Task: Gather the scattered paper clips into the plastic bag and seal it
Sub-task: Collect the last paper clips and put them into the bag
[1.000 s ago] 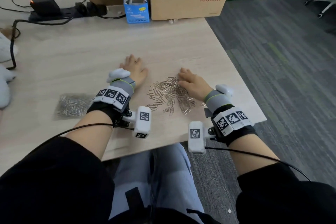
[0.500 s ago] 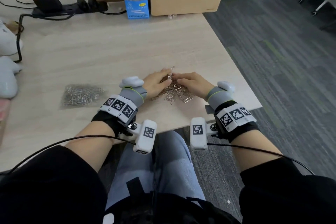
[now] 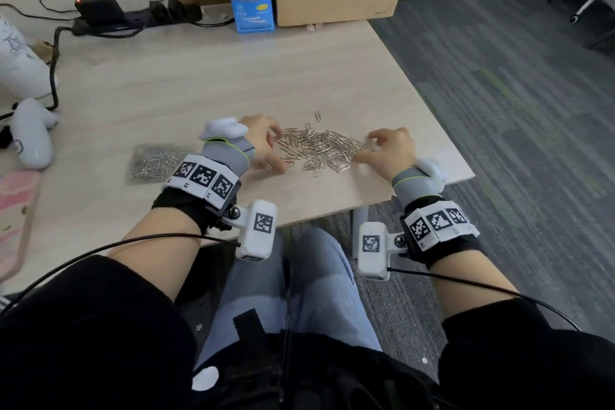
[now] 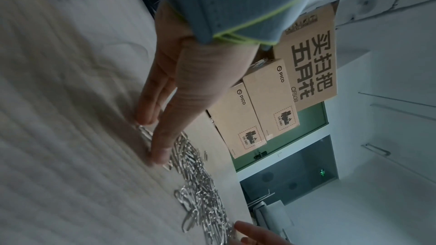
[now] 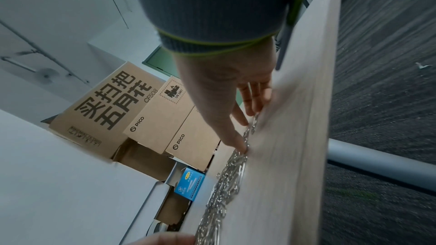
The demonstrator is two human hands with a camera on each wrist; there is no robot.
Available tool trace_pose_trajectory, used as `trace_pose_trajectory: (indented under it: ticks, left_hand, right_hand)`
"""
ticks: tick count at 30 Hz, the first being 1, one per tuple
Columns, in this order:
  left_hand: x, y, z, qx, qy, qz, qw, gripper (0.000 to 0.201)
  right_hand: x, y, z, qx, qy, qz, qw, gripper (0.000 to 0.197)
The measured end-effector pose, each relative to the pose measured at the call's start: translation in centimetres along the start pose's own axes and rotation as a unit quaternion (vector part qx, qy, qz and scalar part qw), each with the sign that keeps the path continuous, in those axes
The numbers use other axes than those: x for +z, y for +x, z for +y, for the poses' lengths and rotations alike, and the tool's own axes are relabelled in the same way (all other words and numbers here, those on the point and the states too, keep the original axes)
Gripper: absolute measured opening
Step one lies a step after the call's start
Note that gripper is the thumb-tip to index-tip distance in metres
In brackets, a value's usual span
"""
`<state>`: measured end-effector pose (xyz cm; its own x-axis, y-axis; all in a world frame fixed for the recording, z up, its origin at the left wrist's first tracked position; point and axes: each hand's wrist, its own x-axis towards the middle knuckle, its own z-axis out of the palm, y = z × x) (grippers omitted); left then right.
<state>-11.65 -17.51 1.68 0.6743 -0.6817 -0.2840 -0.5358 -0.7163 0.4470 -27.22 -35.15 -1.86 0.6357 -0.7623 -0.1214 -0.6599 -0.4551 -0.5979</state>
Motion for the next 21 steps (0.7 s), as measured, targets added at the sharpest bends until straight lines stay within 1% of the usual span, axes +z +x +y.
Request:
trace_pose_trajectory:
  ticks: [4,7,11,12,14,15,16,17,19,20,21]
  left_hand:
    - [0.9,0.4,0.4,0.032,-0.036,0.015,0.999,0.046]
    - [1.7,0.8,1.1,0.057,-0.054,0.017,0.997,0.037]
    - [2.4,1.6,2.2,0.079,-0.058,0.008,0.995,0.032]
    - [2.4,1.8,2.3,0.082,-0.068,0.015,0.994,0.030]
    - [2.1,2.1,2.8,0.086,-0.093,0.056,0.990,0.031]
    - [1.9,1.9,2.9,0.094,-0.096,0.081,0.988,0.035]
    - [1.7,2.0,3.1,0.102,-0.085,0.093,0.987,0.045]
    - [1.6,2.2,3.3,0.107,-0.057,0.086,0.989,0.060]
    - [2.0,2.3,3.5,0.106,0.030,0.027,0.994,0.092]
    - [2.3,2.3,3.6,0.104,0.073,0.000,0.992,0.103]
    - [2.7,2.4,3.6,0.105,0.103,-0.016,0.989,0.110]
  right_hand:
    - [0.2,-0.3,-0.4,-0.012,0.052,0.008,0.999,0.033]
    - [0.6,-0.4,-0.8,-0.017,0.073,0.001,0.997,0.030]
    - [0.9,-0.1,-1.5,-0.038,0.102,-0.036,0.993,0.026]
    - [0.8,-0.1,-1.7,-0.044,0.110,-0.035,0.992,0.025]
    - [0.6,0.2,-1.7,-0.039,0.151,0.002,0.988,0.022]
    - [0.6,0.3,-1.6,-0.029,0.188,0.023,0.981,0.021]
    - [0.8,0.6,-1.4,-0.013,0.227,0.038,0.973,0.022]
    - [0.9,0.8,-1.3,0.006,0.264,0.042,0.964,0.023]
    - [1.3,1.1,-1.2,0.046,0.346,0.035,0.937,0.023]
    - [1.5,1.2,-1.2,0.062,0.406,0.026,0.911,0.022]
    - [1.7,1.3,-1.2,0.076,0.480,0.008,0.874,0.020]
